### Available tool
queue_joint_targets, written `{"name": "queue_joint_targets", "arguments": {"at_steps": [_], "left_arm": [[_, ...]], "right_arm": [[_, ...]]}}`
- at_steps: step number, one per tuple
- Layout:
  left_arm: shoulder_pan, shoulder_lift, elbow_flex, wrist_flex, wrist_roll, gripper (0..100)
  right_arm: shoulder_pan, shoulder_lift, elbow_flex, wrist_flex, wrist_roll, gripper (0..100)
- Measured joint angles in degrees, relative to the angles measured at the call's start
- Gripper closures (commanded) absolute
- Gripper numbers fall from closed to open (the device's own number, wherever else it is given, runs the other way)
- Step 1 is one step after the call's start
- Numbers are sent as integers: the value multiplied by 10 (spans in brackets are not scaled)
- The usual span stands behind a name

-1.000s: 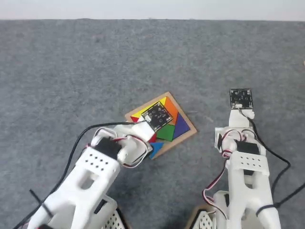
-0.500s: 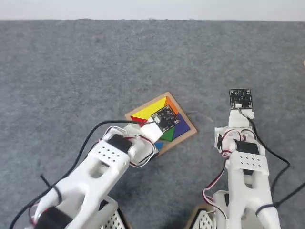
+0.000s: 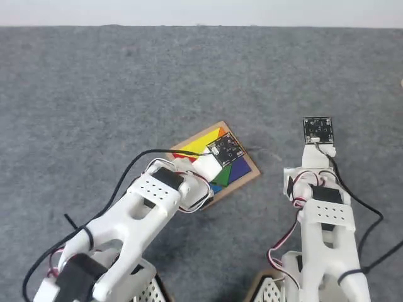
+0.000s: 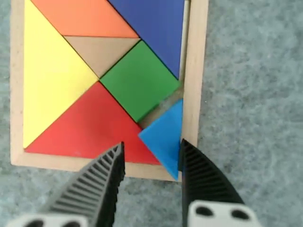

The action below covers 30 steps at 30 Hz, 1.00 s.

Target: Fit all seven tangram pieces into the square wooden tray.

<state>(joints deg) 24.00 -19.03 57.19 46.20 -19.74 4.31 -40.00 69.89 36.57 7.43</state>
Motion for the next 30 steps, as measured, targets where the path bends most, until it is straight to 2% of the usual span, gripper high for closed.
{"name": "queue_joint_targets", "arguments": {"at_steps": [9, 16, 22, 30], "left_arm": [[-2, -70, 0, 25, -1, 818], [-46, -83, 2, 29, -7, 818], [-46, -83, 53, 1, -17, 818], [-19, -84, 58, -6, -17, 818]], "right_arm": [[-7, 0, 7, 0, 0, 850], [-6, 0, 7, 0, 0, 850], [-5, 0, 7, 0, 0, 850], [-5, 0, 7, 0, 0, 850]]}}
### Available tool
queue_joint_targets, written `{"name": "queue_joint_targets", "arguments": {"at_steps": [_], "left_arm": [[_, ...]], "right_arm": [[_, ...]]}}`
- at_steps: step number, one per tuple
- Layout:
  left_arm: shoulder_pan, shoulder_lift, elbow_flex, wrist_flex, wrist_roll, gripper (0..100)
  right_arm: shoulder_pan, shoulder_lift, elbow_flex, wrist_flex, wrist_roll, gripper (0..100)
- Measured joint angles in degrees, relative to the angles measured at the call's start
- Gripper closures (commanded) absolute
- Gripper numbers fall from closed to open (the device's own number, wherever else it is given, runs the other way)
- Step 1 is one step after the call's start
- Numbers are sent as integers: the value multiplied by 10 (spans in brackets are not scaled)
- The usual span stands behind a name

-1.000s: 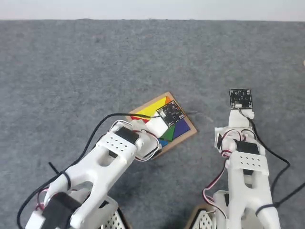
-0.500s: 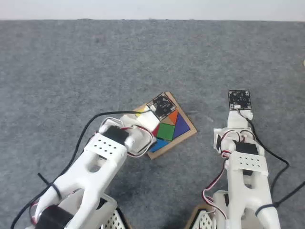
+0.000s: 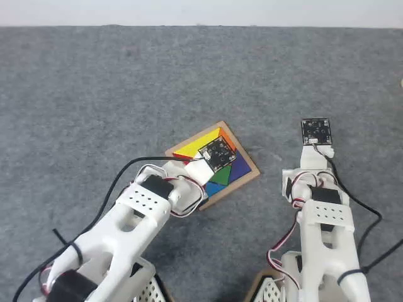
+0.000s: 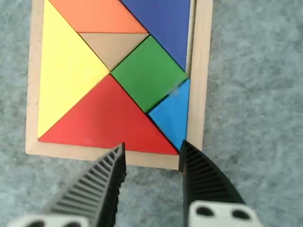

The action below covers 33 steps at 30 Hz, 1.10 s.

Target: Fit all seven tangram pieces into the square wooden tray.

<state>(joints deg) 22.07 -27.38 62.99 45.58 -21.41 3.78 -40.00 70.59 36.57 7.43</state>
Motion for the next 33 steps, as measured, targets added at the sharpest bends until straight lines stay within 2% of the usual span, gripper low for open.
{"name": "queue_joint_targets", "arguments": {"at_steps": [6, 14, 20, 25, 29, 33], "left_arm": [[0, -4, -1, 0, 0, 819], [-81, -107, -6, -12, 38, 819], [-142, -282, 122, -68, 95, 819], [-191, -418, 200, -75, 165, 819], [-209, -520, 267, -75, 213, 819], [-215, -630, 332, -75, 225, 819]], "right_arm": [[-2, 0, 0, 0, 0, 850], [-1, -40, 17, 0, -4, 851], [-1, -185, 92, 0, -10, 853], [0, -336, 120, 69, -14, 967], [-3, -453, 153, 132, -14, 948], [-10, -564, 222, 172, -14, 942]]}}
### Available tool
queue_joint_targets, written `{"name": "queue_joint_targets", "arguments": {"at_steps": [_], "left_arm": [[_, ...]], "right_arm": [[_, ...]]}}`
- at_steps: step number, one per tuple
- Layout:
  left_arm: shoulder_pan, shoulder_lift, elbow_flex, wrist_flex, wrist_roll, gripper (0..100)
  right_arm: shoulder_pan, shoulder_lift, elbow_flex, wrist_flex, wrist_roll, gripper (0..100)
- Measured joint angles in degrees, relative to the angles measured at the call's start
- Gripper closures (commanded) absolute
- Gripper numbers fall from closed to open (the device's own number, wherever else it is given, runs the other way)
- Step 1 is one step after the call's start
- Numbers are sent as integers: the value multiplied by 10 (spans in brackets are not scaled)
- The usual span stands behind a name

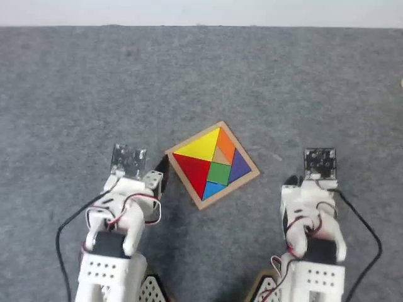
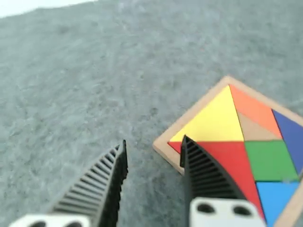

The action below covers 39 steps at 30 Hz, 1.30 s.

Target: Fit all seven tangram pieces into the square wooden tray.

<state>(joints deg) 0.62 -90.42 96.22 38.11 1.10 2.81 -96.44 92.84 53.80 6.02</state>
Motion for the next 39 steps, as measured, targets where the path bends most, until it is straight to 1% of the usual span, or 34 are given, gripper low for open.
{"name": "queue_joint_targets", "arguments": {"at_steps": [3, 6, 10, 15, 17, 19, 21, 23, 39], "left_arm": [[7, -73, 7, 25, 2, 819], [13, -123, 8, 76, 2, 818], [18, -125, 8, 149, 2, 818], [18, -125, 8, 273, 2, 818], [17, -125, 8, 300, 2, 818], [17, -125, 8, 308, 2, 818], [17, -125, 8, 308, 2, 818], [17, -125, 8, 309, 2, 818], [17, -125, 8, 309, 2, 818]], "right_arm": [[14, -69, 25, 10, -1, 940], [49, -60, 25, 11, -1, 940], [89, -56, 25, 29, -1, 940], [135, -56, 25, 102, -1, 943], [140, -56, 25, 124, -1, 945], [137, -56, 25, 133, -1, 949], [137, -56, 25, 138, -1, 993], [137, -56, 25, 138, -1, 982], [142, -56, 25, 142, -1, 991]]}}
